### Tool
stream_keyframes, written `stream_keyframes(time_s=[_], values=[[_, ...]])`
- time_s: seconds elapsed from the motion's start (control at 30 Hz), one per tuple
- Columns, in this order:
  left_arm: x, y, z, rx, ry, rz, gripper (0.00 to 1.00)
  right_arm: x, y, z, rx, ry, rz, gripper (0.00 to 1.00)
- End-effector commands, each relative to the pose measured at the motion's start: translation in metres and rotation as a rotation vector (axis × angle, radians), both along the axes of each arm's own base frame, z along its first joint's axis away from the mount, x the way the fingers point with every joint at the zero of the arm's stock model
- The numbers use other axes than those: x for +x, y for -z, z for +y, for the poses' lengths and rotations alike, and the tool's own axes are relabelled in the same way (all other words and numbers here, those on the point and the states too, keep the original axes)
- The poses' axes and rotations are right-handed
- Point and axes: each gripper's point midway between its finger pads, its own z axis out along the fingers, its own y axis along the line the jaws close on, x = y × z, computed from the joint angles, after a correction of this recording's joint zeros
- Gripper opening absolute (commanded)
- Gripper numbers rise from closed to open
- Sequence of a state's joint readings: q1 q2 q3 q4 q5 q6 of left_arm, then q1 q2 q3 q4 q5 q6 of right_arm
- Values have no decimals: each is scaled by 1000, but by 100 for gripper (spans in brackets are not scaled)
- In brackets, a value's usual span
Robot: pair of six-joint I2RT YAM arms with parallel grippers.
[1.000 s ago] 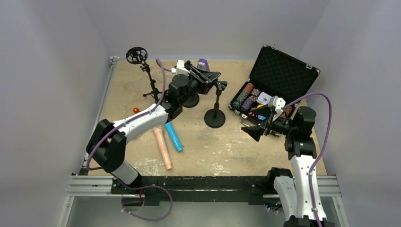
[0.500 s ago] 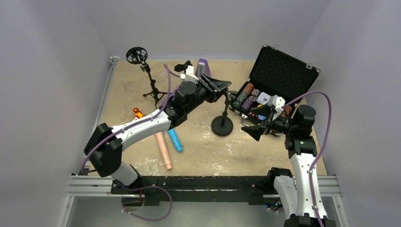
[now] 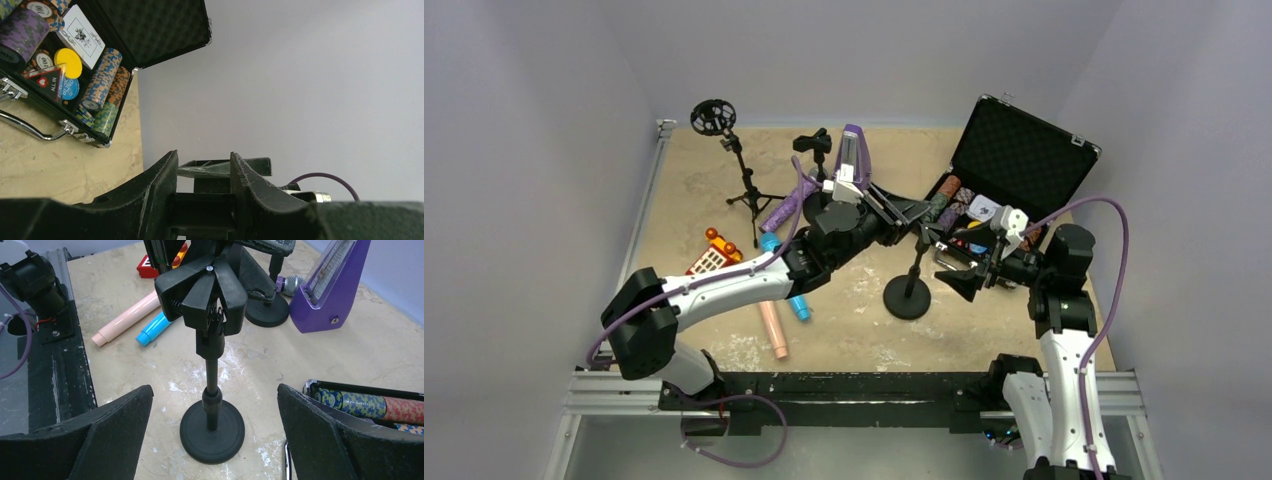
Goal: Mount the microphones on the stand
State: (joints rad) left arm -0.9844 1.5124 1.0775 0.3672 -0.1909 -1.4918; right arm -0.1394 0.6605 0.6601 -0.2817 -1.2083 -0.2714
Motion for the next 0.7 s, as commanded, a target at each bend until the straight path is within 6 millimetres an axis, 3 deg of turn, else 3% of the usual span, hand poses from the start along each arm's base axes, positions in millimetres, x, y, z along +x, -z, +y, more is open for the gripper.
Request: stream_keyframes(time_s=[0.0, 0.13, 0.33, 0.5, 0.63, 0.67], values=[[1, -26, 10, -45, -50, -84, 18, -4, -15, 2, -15, -36, -68, 99], [-5, -19, 16, -6, -35, -79, 58, -7, -14, 4, -15, -57, -72, 99], [-16, -21, 37, 94, -28, -152, 92, -9, -12, 5, -21, -71, -79, 99], [-27, -1, 74, 239, -41, -215, 94, -9, -10, 4, -39, -67, -93, 99], [-46, 35, 122, 480, -32, -272, 94, -8, -6, 1, -78, -50, -122, 99], [-53, 51, 137, 568, -19, -268, 95, -8, -5, 0, -88, -45, -128, 99]])
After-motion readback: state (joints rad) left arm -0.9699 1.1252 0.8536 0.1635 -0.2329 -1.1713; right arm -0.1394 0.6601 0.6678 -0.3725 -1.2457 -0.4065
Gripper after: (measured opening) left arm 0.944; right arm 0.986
